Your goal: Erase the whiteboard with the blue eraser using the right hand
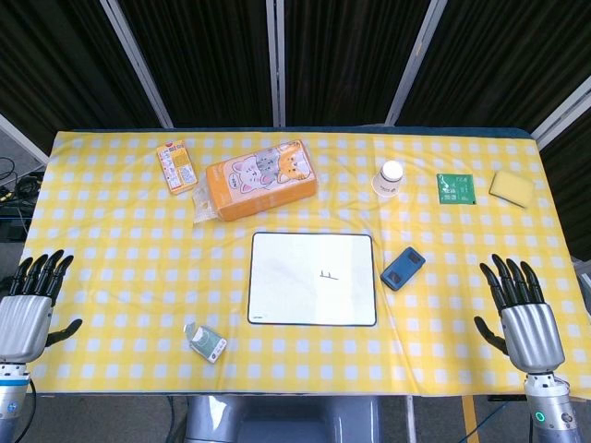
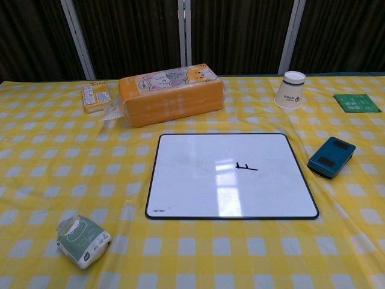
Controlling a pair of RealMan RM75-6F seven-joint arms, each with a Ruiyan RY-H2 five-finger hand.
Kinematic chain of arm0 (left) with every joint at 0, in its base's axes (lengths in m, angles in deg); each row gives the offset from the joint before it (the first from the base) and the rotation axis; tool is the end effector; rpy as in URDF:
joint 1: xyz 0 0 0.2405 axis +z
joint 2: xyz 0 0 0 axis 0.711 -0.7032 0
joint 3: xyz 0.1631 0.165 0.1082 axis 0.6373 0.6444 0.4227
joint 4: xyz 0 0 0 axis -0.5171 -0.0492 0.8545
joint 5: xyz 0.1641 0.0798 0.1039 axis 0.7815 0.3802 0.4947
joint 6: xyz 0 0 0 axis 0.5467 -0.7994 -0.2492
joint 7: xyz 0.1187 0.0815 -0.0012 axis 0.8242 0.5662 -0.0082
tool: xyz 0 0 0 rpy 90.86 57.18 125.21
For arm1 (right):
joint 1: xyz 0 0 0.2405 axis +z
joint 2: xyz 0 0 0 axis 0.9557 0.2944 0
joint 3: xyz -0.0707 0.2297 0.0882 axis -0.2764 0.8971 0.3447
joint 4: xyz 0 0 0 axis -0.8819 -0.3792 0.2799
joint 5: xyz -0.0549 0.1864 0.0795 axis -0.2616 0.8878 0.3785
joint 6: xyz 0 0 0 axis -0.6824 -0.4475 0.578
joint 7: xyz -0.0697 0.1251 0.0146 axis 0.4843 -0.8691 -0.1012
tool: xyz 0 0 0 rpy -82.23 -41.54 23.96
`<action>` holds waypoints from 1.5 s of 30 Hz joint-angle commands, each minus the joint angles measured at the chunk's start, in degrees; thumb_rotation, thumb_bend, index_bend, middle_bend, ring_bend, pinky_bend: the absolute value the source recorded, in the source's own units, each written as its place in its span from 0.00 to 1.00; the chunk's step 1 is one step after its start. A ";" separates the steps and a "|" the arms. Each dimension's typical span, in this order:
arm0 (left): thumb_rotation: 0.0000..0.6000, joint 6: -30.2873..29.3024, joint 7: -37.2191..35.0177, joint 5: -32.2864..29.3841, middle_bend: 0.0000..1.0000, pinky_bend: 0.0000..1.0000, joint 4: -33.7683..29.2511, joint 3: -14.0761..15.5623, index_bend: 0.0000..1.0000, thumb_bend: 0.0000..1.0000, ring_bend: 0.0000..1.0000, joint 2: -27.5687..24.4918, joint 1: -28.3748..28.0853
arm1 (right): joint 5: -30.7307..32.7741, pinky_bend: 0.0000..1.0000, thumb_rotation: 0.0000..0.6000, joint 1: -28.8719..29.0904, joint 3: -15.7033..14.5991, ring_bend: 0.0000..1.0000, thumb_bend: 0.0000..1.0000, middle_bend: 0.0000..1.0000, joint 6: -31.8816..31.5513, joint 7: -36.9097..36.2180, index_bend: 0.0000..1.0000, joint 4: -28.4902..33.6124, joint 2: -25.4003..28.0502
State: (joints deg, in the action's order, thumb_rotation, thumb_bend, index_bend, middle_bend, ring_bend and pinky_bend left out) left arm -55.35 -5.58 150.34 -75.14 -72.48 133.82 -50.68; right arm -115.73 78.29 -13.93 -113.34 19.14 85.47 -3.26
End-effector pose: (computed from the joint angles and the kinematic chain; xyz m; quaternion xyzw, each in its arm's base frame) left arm -0.2958 0.1794 0.1319 -0.6268 -0.3365 -0.3602 0.6035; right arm -0.2968 -0.1839 0.1329 0.6237 -0.2765 0.4273 0.5933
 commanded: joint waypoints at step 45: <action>1.00 1.88 -0.11 -3.39 0.00 0.00 3.21 -1.70 0.00 0.11 0.00 1.65 -1.19 | -0.09 0.04 1.00 22.48 2.06 0.00 0.16 0.06 30.64 2.07 0.26 -7.01 3.97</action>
State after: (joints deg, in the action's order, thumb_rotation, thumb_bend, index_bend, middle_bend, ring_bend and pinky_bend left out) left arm -53.51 -5.63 147.01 -71.96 -74.15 135.45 -51.84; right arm -116.56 99.58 -11.93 -84.07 20.30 78.62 1.34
